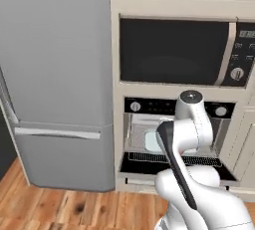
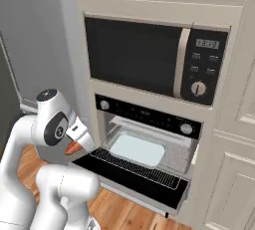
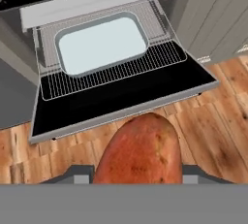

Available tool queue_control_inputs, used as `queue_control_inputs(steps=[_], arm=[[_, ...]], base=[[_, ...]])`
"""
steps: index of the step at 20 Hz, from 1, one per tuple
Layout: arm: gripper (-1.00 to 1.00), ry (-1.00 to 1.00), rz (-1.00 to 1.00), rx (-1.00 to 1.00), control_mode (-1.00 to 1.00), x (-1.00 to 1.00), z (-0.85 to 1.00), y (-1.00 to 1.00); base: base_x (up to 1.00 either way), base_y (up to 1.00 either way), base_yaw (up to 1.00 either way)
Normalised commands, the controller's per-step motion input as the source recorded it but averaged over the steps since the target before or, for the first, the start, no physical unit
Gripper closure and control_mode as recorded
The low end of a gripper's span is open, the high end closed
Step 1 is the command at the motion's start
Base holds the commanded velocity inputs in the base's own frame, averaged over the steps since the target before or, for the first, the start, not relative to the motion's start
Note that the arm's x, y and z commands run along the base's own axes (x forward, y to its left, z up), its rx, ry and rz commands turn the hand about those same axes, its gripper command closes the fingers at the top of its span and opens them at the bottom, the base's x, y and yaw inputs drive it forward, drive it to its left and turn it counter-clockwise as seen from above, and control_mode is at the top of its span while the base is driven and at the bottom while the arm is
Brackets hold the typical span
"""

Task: Place the sweet potato on the bottom rack of the oven.

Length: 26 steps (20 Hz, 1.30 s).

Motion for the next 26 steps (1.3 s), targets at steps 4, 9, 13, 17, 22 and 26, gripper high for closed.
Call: queue_control_inputs(steps=[4, 9, 13, 17, 22, 26], arm=[[1.00, 0.00, 0.00, 0.00, 1.00, 0.00, 0.00, 0.00], [1.00, 0.00, 0.00, 0.00, 1.00, 0.00, 0.00, 0.00], [1.00, 0.00, 0.00, 0.00, 1.00, 0.00, 0.00, 0.00], [1.00, 0.00, 0.05, 0.00, -1.00, 0.16, 0.00, -0.32], [1.00, -0.06, 0.17, 0.08, -1.00, 0.01, -0.11, -0.97], [1.00, -0.10, 0.28, 0.23, -1.00, 0.44, -0.22, -1.00]], base=[[0.25, 0.81, -0.63], [0.19, 0.98, -0.51], [0.20, 0.16, -0.08], [0.00, 0.00, 0.00], [0.00, 0.00, 0.00], [0.00, 0.00, 0.00]])
